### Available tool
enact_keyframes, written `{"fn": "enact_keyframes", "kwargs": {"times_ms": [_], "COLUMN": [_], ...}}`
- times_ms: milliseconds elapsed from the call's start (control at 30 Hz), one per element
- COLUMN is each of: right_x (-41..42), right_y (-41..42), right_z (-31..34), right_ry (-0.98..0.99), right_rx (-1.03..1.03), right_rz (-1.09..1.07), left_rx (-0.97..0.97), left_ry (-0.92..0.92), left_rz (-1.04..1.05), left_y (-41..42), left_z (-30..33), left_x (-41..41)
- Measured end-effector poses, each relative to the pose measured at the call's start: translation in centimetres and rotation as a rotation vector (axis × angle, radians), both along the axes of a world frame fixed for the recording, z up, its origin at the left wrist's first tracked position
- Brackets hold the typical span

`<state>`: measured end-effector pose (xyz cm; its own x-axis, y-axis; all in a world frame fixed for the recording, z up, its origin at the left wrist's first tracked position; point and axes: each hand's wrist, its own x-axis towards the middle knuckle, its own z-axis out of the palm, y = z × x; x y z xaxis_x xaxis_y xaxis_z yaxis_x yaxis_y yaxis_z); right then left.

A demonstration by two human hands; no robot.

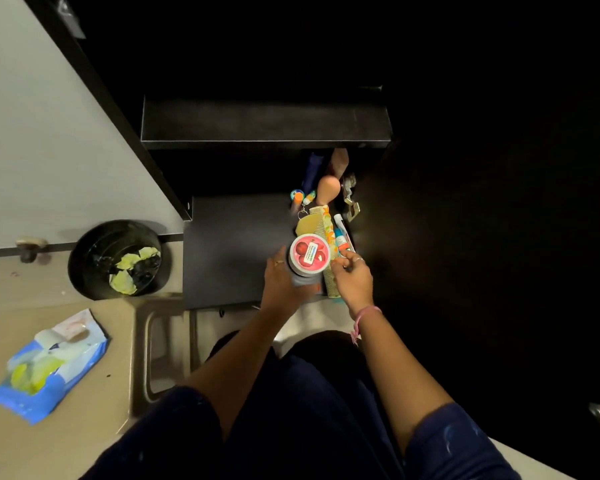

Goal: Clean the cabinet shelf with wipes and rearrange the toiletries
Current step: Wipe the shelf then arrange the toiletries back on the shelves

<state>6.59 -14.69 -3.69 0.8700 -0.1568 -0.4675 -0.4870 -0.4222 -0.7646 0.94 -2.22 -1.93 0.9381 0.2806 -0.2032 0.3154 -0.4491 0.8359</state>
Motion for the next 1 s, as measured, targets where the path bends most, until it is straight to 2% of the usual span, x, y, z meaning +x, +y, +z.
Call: {"fn": "enact_keyframes", "kwargs": {"times_ms": [167, 300, 400, 533, 600, 700, 900, 1000], "right_x": [1.1, 2.8, 5.0, 7.6, 8.3, 8.0, 4.1, 2.3], "right_y": [0.7, 1.1, 1.7, 3.1, 3.7, 4.1, 3.8, 3.7], "right_z": [0.1, 0.3, 0.5, 1.0, 1.0, 1.2, 3.2, 4.9], "right_ry": [0.015, -0.08, -0.187, -0.213, -0.21, -0.17, -0.26, -0.333], "right_rx": [-0.061, -0.122, -0.16, -0.241, -0.301, -0.326, -0.261, -0.266], "right_rz": [0.107, 0.191, 0.36, 0.683, 0.78, 0.738, 0.489, 0.445], "left_rx": [0.008, 0.033, 0.082, 0.064, 0.087, 0.12, 0.166, 0.091], "left_ry": [0.144, 0.115, 0.097, 0.083, 0.054, 0.02, -0.061, -0.071], "left_rz": [0.035, 0.065, 0.036, -0.002, -0.013, -0.029, -0.129, -0.087], "left_y": [-0.9, -0.9, -0.8, -0.6, -0.4, 0.1, 3.2, 5.3], "left_z": [-3.1, -4.4, -5.7, -7.5, -7.8, -7.7, -6.3, -3.3], "left_x": [1.9, 3.1, 3.5, 3.6, 3.6, 3.5, 0.3, -1.6]}}
